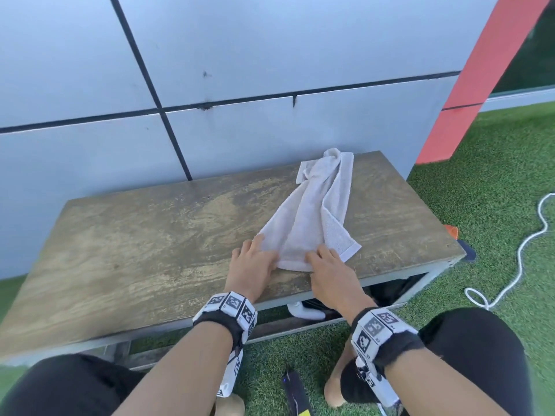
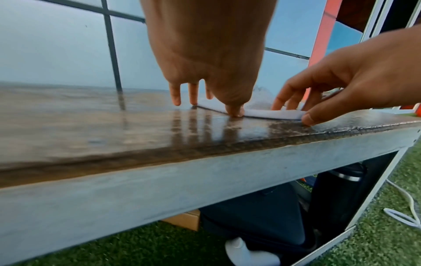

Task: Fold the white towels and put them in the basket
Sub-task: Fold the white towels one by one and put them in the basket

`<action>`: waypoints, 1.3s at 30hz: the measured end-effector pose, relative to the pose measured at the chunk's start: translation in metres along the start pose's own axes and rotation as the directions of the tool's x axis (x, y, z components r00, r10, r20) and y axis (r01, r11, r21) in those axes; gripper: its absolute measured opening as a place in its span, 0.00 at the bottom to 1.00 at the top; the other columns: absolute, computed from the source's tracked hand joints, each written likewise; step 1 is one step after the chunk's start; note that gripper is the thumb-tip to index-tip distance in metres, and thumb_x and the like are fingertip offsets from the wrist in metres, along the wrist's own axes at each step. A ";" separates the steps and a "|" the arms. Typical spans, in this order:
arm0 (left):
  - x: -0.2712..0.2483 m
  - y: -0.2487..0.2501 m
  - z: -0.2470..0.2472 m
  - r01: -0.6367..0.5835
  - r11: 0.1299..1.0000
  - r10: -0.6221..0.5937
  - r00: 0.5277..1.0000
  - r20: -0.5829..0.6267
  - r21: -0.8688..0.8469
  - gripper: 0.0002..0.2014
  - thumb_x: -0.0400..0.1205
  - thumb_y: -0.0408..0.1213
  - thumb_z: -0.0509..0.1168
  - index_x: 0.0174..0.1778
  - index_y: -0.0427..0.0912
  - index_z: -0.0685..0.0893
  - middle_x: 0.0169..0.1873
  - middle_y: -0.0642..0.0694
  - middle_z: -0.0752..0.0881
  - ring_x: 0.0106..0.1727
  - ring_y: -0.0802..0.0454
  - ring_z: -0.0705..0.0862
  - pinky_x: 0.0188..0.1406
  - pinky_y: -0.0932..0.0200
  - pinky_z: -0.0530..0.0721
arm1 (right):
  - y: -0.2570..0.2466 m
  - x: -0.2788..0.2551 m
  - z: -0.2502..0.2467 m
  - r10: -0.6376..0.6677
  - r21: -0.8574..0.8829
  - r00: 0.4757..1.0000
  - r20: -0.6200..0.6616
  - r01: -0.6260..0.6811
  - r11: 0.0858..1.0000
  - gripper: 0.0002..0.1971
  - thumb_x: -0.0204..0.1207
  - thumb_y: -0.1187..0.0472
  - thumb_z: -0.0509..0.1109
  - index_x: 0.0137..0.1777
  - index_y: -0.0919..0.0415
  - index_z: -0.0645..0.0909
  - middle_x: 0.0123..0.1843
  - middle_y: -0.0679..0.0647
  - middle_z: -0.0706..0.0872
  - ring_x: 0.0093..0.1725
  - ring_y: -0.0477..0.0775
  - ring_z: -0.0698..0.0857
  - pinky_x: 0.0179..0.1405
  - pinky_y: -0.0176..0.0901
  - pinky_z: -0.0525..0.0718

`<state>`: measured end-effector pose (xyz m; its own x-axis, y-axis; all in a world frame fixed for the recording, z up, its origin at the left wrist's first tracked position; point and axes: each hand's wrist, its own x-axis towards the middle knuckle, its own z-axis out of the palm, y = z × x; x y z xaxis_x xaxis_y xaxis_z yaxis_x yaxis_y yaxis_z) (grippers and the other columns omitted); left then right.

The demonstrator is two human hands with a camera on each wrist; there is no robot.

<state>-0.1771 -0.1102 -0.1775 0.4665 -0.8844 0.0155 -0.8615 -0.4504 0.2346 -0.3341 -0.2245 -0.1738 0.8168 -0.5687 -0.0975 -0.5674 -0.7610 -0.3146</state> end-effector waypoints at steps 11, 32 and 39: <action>-0.040 -0.030 -0.016 -0.059 0.994 0.056 0.998 -0.039 -0.089 0.05 0.88 0.32 0.55 0.48 0.43 0.74 0.41 0.49 0.81 0.42 0.48 0.79 0.53 0.49 0.77 | -0.020 -0.015 -0.012 -0.101 -0.244 0.992 -0.077 0.080 0.967 0.07 0.81 0.63 0.62 0.53 0.54 0.66 0.43 0.51 0.85 0.39 0.59 0.83 0.41 0.49 0.71; -0.047 -0.019 -0.087 -0.125 0.893 0.132 0.991 -0.013 -0.432 0.12 0.78 0.55 0.72 0.47 0.54 0.81 0.41 0.58 0.82 0.41 0.67 0.77 0.46 0.63 0.77 | -0.087 0.007 -0.063 -0.266 0.275 0.927 -0.266 0.337 0.900 0.12 0.84 0.55 0.65 0.38 0.46 0.70 0.28 0.44 0.74 0.28 0.43 0.72 0.26 0.44 0.65; -0.029 -0.061 -0.119 -0.079 0.856 -0.074 0.959 -0.272 -0.511 0.08 0.86 0.36 0.64 0.41 0.43 0.83 0.25 0.54 0.80 0.25 0.60 0.76 0.26 0.60 0.71 | -0.054 0.007 -0.069 -0.324 0.344 0.945 -0.038 0.317 0.884 0.16 0.83 0.48 0.69 0.32 0.45 0.75 0.25 0.41 0.76 0.23 0.41 0.70 0.28 0.36 0.64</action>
<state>-0.1143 -0.0420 -0.0766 0.5660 -0.7816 0.2623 -0.6716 -0.2526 0.6965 -0.3046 -0.2089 -0.0918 0.9519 -0.3029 0.0458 -0.2067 -0.7453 -0.6339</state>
